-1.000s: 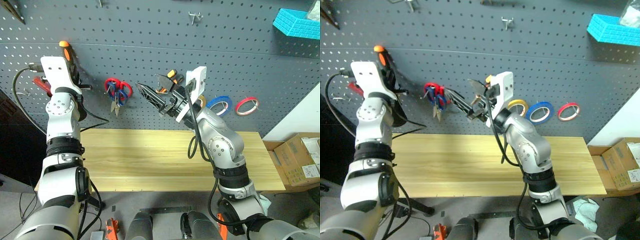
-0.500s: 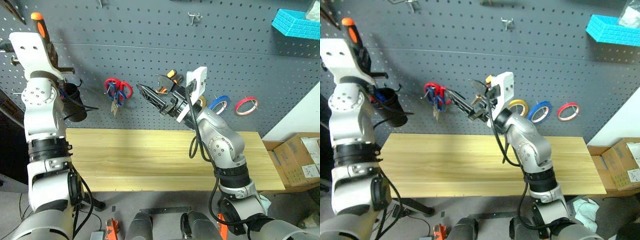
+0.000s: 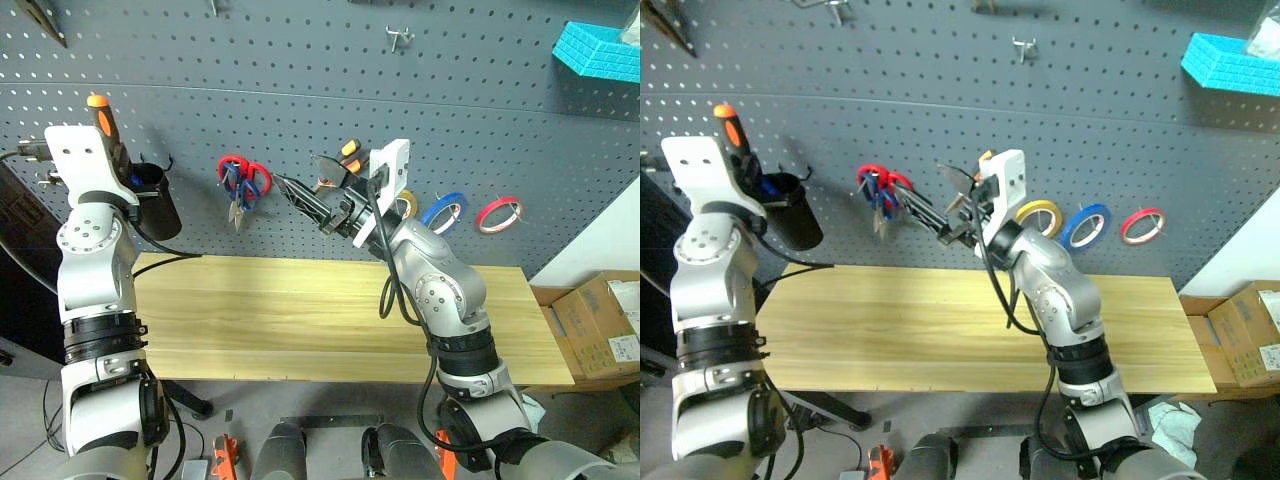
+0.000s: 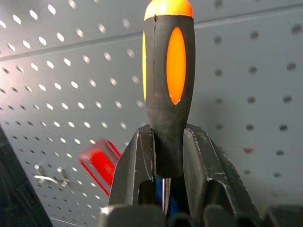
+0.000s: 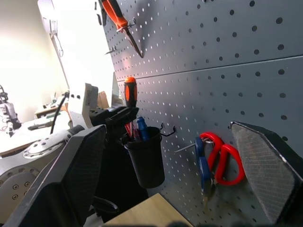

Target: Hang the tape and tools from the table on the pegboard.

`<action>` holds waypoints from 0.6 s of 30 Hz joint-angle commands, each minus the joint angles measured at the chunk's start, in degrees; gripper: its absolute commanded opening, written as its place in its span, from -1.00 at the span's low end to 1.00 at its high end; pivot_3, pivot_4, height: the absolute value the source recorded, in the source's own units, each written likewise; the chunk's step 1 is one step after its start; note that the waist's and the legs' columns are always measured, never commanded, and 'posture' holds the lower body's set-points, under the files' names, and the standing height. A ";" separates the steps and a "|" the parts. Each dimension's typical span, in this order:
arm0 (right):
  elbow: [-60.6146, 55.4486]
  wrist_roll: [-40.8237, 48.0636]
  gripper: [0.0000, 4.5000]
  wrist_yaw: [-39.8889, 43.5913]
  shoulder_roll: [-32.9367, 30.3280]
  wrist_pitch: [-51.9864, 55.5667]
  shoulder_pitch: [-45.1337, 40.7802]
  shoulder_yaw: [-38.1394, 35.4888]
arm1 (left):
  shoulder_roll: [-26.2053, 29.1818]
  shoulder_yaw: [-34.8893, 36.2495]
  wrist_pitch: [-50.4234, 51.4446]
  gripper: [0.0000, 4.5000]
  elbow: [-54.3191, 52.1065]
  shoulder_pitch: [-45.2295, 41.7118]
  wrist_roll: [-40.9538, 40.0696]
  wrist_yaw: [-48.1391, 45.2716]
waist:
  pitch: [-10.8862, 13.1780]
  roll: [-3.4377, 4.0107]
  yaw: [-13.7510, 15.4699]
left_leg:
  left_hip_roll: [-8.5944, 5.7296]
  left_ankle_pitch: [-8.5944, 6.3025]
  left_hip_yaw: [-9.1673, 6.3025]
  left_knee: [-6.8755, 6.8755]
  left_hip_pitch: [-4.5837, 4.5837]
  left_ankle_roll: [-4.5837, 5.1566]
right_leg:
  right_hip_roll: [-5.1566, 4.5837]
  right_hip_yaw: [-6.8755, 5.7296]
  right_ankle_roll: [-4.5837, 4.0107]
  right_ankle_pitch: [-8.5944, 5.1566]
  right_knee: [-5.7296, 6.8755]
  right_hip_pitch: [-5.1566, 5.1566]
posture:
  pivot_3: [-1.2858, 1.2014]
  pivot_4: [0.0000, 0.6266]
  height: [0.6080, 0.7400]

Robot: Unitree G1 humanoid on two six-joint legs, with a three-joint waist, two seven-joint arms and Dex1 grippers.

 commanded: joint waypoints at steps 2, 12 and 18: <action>-1.28 0.11 1.00 0.11 0.21 -1.58 -0.47 -0.29 | 0.24 0.47 -1.98 0.06 -1.21 -0.98 -0.56 -0.52 | 0.00 0.00 0.02 | 0.00 0.00 0.00 0.00 0.00 0.00 | 0.00 0.00 0.00 0.00 0.00 0.00 | 0.24 -0.77 1.00; -2.71 -0.39 1.00 -0.10 -0.98 -1.27 0.21 -0.29 | -0.30 0.94 -0.15 0.98 -5.30 -0.13 -1.44 -0.33 | 0.00 0.00 0.03 | 0.00 0.00 0.00 0.02 0.01 0.00 | 0.00 0.00 0.01 -0.01 0.02 0.01 | 0.23 -0.76 1.00; -11.64 -8.03 1.00 -5.17 -9.89 2.18 3.95 0.55 | -1.81 -4.55 5.00 0.98 -22.34 2.12 -2.08 -3.27 | 0.01 0.01 0.39 | -0.05 0.00 0.00 0.01 -0.08 0.00 | -0.07 0.01 -0.01 0.00 -0.07 0.01 | 0.23 -0.72 1.00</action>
